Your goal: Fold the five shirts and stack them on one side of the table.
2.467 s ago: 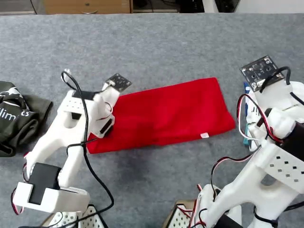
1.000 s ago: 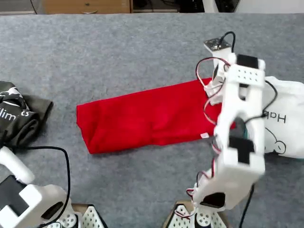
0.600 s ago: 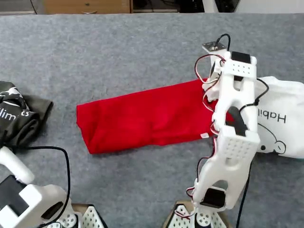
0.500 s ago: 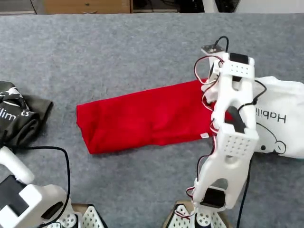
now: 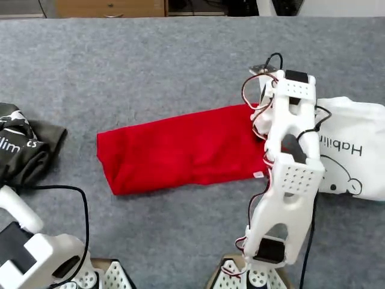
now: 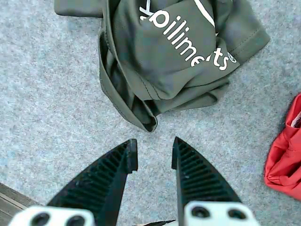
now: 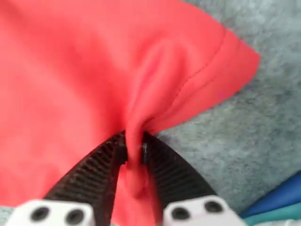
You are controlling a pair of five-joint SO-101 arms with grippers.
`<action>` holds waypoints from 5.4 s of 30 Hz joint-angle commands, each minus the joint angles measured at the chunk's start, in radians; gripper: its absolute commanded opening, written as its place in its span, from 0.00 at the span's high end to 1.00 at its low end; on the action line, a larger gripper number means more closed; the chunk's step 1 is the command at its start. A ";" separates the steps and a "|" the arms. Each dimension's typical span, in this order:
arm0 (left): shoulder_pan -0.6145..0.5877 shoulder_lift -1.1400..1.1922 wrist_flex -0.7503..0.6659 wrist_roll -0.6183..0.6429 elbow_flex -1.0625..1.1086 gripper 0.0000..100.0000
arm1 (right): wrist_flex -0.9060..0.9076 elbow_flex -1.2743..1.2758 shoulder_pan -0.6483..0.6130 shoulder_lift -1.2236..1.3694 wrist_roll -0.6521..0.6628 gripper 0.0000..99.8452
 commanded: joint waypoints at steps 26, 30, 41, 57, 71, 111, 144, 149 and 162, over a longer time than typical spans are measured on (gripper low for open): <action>0.005 -0.031 0.011 -0.003 -0.003 0.87 | 0.276 -0.001 -0.004 -0.444 0.384 1.00; 0.005 -0.031 0.011 -0.005 -0.003 0.87 | 0.276 0.168 -0.157 -0.598 0.344 1.00; 0.002 -0.035 -0.114 -0.003 0.068 0.87 | 0.275 0.285 -0.570 -0.725 0.157 1.00; -0.048 -0.031 -0.146 -0.002 0.158 0.87 | 0.115 0.087 -0.888 -0.506 0.083 1.00; -0.087 -0.033 -0.146 -0.005 0.158 0.87 | 0.276 -0.553 -0.921 0.022 0.060 0.96; -0.210 -0.033 -0.147 -0.002 0.117 0.87 | 0.276 -0.125 -0.903 -0.143 0.143 1.00; -0.285 -0.041 -0.144 -0.005 0.117 0.87 | 0.258 -0.305 -0.757 -0.088 0.078 1.00; -0.293 -0.041 -0.146 -0.005 0.118 0.87 | 0.255 -0.338 -0.613 -0.081 0.081 1.00; -0.273 -0.041 -0.140 -0.006 0.120 0.87 | 0.276 -0.429 -0.518 0.041 0.080 1.00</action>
